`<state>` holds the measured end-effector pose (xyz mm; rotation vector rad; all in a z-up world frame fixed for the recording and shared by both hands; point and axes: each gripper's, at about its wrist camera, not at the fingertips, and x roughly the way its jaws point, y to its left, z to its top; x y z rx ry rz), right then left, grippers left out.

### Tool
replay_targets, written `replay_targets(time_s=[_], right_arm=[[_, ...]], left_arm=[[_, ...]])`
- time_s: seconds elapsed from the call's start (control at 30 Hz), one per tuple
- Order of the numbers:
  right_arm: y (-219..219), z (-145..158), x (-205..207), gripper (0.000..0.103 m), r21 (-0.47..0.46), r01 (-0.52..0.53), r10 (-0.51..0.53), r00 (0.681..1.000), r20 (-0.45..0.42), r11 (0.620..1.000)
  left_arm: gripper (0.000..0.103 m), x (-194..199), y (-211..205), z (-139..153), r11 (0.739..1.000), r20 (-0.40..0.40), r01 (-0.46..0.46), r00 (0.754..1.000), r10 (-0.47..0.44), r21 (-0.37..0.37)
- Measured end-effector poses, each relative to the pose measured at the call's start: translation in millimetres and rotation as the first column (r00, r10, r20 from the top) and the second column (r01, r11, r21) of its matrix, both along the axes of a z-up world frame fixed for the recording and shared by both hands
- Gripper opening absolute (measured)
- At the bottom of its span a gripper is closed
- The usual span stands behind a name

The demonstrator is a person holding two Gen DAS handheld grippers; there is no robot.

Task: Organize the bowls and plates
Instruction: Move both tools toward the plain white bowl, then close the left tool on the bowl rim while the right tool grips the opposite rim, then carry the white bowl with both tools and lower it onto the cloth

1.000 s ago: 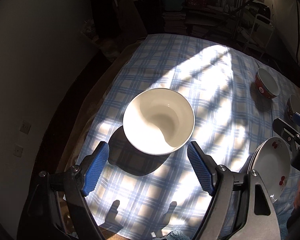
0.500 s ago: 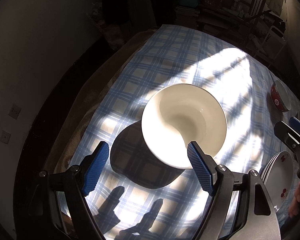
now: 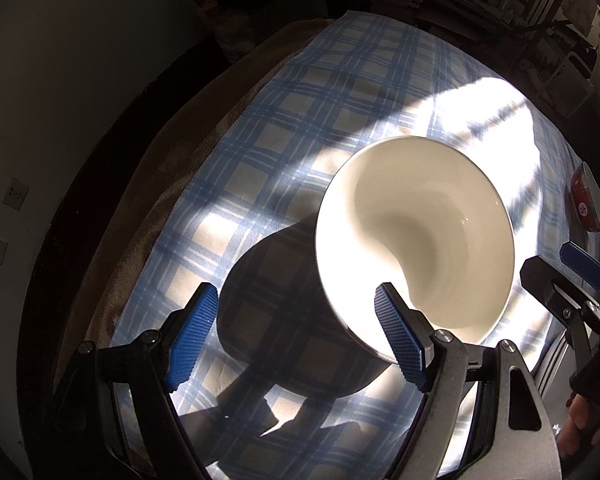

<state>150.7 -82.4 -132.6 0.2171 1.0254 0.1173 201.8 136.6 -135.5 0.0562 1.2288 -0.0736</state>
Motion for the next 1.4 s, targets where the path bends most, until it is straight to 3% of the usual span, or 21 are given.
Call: replay_targets(time_s=[0.07, 0.17, 0.27, 0.33, 0.4, 0.5, 0.6, 0.67, 0.73, 0.8, 1.07, 1.4], right_arm=[[5, -5, 6, 0.101, -0.005, -0.008, 0.008, 1.000, -0.012, 1.000], [11, -13, 15, 0.090, -0.010, -0.012, 0.011, 0.999, -0.044, 1.000], [13, -21, 21, 0.075, 0.015, -0.009, 0.010, 0.997, -0.074, 1.000], [14, -27, 25, 0.059, 0.027, -0.005, 0.007, 0.995, -0.098, 1.000], [12, -35, 28, 0.054, 0.063, 0.013, -0.005, 0.992, -0.128, 0.998], [8, -47, 29, 0.054, 0.147, 0.044, -0.020, 0.987, -0.162, 0.988], [8, -49, 27, 0.051, 0.151, 0.043, -0.021, 0.989, -0.147, 0.988], [9, -49, 25, 0.044, 0.156, 0.030, -0.009, 0.990, -0.138, 0.987], [13, -48, 25, 0.026, 0.170, 0.013, 0.011, 0.990, -0.138, 0.985], [17, -47, 25, 0.016, 0.158, 0.002, 0.021, 0.990, -0.139, 0.987], [19, -33, 17, 0.016, 0.098, -0.025, 0.037, 0.991, -0.130, 0.995], [-7, -4, -4, 0.016, 0.070, -0.041, 0.047, 0.995, -0.091, 0.997]], left_arm=[[0.078, 1, 0, -3, 1.000, 0.003, -0.001, 1.000, 0.001, 0.004], [0.065, 4, 0, -4, 1.000, 0.004, 0.002, 1.000, -0.002, -0.025], [0.048, 8, 1, -11, 0.999, -0.018, -0.017, 1.000, 0.016, -0.043], [0.035, 11, 4, -17, 0.997, -0.043, -0.033, 0.999, 0.030, -0.066], [0.025, 12, 6, -24, 0.994, -0.071, -0.037, 0.997, 0.029, -0.107], [0.024, 14, 6, -29, 0.993, -0.083, -0.043, 0.996, 0.033, -0.113], [0.020, 13, 2, -27, 0.993, -0.075, -0.033, 0.997, 0.025, -0.115], [0.017, 12, -1, -26, 0.993, -0.068, -0.017, 0.998, 0.009, -0.117], [0.014, 12, -6, -25, 0.992, -0.066, 0.000, 0.998, -0.009, -0.129], [0.012, 11, -8, -21, 0.991, -0.062, 0.001, 0.998, -0.009, -0.137], [0.012, 6, -6, -13, 0.981, -0.100, -0.037, 0.995, 0.018, -0.189], [0.012, -18, -45, 8, 0.982, -0.059, 0.070, 0.995, -0.082, -0.174]])
